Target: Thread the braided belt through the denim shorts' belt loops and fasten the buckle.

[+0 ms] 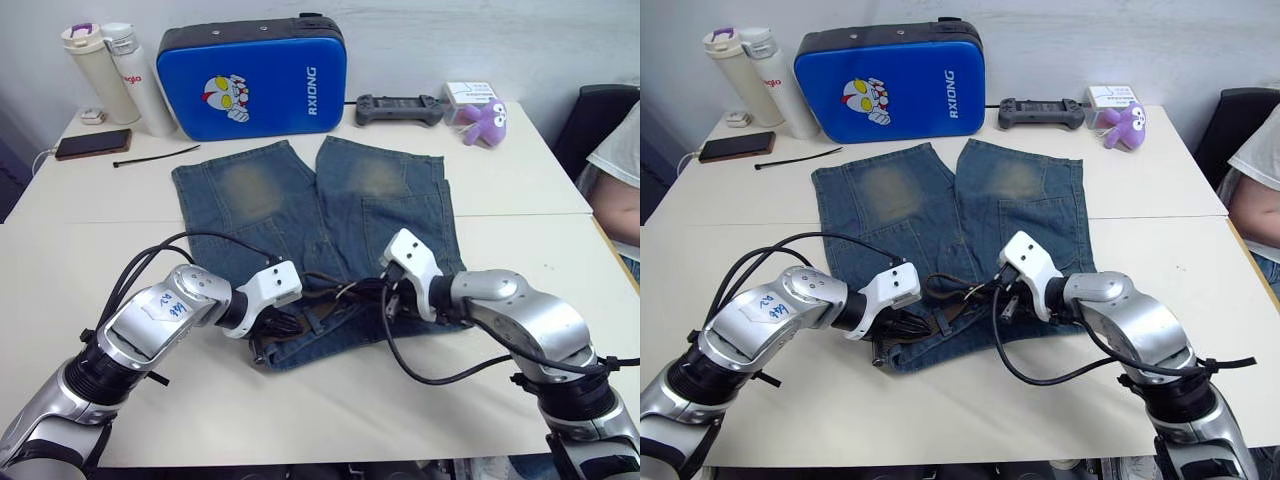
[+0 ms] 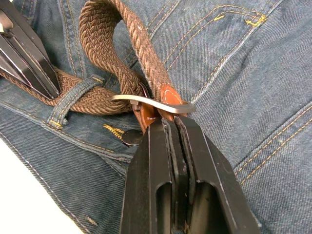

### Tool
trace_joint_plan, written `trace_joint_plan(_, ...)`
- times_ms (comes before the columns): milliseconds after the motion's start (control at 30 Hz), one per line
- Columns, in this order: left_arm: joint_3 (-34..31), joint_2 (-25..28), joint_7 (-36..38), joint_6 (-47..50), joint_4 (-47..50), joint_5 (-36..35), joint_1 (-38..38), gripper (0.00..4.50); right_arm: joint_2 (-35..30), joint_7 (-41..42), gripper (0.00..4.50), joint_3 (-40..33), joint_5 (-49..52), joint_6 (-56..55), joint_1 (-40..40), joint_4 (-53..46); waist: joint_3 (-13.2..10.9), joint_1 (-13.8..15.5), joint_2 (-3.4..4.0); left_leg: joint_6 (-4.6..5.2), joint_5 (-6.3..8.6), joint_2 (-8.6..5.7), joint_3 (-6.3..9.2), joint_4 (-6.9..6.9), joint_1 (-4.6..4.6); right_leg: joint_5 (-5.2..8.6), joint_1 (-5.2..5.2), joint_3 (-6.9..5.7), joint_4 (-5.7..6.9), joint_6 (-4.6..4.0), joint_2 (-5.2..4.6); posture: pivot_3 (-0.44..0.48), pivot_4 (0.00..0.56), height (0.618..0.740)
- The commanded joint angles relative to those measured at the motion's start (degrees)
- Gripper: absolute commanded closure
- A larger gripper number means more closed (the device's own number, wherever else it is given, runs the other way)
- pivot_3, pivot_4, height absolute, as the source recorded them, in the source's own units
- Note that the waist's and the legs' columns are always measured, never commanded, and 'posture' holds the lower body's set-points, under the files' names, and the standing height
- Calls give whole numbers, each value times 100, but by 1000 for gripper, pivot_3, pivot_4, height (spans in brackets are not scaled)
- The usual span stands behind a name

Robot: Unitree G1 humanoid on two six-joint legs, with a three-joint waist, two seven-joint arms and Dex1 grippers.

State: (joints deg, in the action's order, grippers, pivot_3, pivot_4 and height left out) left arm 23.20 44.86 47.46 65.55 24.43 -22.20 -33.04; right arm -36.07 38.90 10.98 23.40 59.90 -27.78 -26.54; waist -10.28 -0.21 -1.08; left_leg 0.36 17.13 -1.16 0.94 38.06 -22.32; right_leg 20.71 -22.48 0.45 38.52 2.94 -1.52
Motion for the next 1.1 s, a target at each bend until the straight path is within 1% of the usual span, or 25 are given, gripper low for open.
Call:
trace_joint_plan(33, 13, 43, -76, 38, 24, 62, 104, 4500, -642, 192, 4458, -102, -519, -920, -125, -92, -1, 4, 2, 0, 0, -1, 0, 0, 0, 0, -1, 0, 0, 0, 0, 0, 150, 740)
trace_joint_plan(67, 25, 45, -67, 28, 15, 60, 109, 4500, -954, 342, 4458, -58, -812, -1510, -74, -80, -2, 5, 2, 1, 0, -1, 0, 0, 0, 0, 0, 0, -2, 0, -1, 0, 150, 740)
trace_joint_plan(167, 65, 52, -43, -6, -15, 65, 107, 4500, -1536, 637, 4458, 58, -1341, -2636, 81, 53, -3, 8, 5, 2, 1, -3, -1, 0, -2, 0, 1, -1, -7, 0, 0, 0, 150, 740)
trace_joint_plan(267, 148, 82, 22, -51, -49, 79, 83, 4500, -1836, 938, 4458, -398, -1393, -3735, 522, 213, -3, 10, 4, 2, 1, -1, 0, -1, 1, 0, 6, -2, -8, 0, 3, 0, 150, 740)
trace_joint_plan(300, 148, 90, 39, -71, -76, 80, 75, 4500, -2132, 1059, 4458, -545, -1645, -4471, 779, 440, -3, 12, 4, 2, 1, -1, -1, -1, 0, 0, 6, -2, -8, 0, 3, 0, 150, 740)
trace_joint_plan(367, 172, 139, 83, -133, -113, 105, 83, 4500, -2510, 1269, 4458, -849, -1894, -5505, 1171, 878, -4, 16, 5, 2, 1, -3, -4, 0, -2, 0, 6, -1, -9, 1, 2, 0, 150, 740)
trace_joint_plan(433, 201, 198, 129, -177, -124, 117, 121, 4500, -2777, 1393, 4458, -1126, -2010, -6300, 1496, 1327, -5, 16, 4, 4, 2, -2, -5, 1, 0, 0, 13, -2, -18, 1, 2, 0, 150, 740)
trace_joint_plan(533, 224, 267, 177, -207, -109, 115, 166, 4500, -2977, 1415, 4458, -1474, -2166, -7206, 1883, 1999, -5, 0, 5, 5, 2, 0, -6, -1, 9, 0, 19, -1, -18, 1, 4, 0, 150, 740)
trace_joint_plan(633, 316, 425, 279, -245, -47, 150, 208, 4500, -2910, 1258, 4458, -1667, -2246, -7763, 1985, 2568, -5, 1, 5, 3, 1, 2, -7, -2, 14, 0, 20, 0, -13, 1, 6, 0, 150, 740)
trace_joint_plan(767, 415, 737, 426, -362, -23, 260, 186, 4500, -2848, 958, 4458, -1565, -2602, -8432, 2018, 3176, -5, 9, 5, -4, -4, 2, -8, 0, 16, 0, 24, 1, -15, 1, 5, 0, 150, 740)
trace_joint_plan(900, 437, 1015, 594, -507, -62, 333, 258, 4500, -2703, 641, 4458, -1498, -2947, -8724, 2015, 3585, -4, -40, 6, -4, -3, 4, -9, -5, 27, 0, 33, 3, -16, 0, 8, 0, 150, 740)
trace_joint_plan(1000, 457, 1116, 664, -585, -69, 392, 309, 4500, -2630, 545, 4458, -1465, -3047, -8827, 1981, 3717, 2, -110, 18, -4, -3, 5, -11, -6, 29, 2, 31, 4, -11, -2, 9, 0, 150, 740)
trace_joint_plan(1067, 393, 1108, 651, -617, -83, 395, 347, 4500, -2426, 496, 4458, -1432, -2955, -8695, 1905, 3510, 5, -144, 22, -4, -3, 5, -11, -8, 31, 2, 33, 3, -9, -3, 10, 0, 150, 740)
trace_joint_plan(1100, 355, 1061, 625, -620, -89, 386, 345, 4500, -2301, 553, 4458, -1444, -2729, -8473, 1856, 3278, 5, -157, 23, -4, -3, 7, -11, -9, 35, 2, 36, 4, -8, -3, 10, 0, 150, 740)
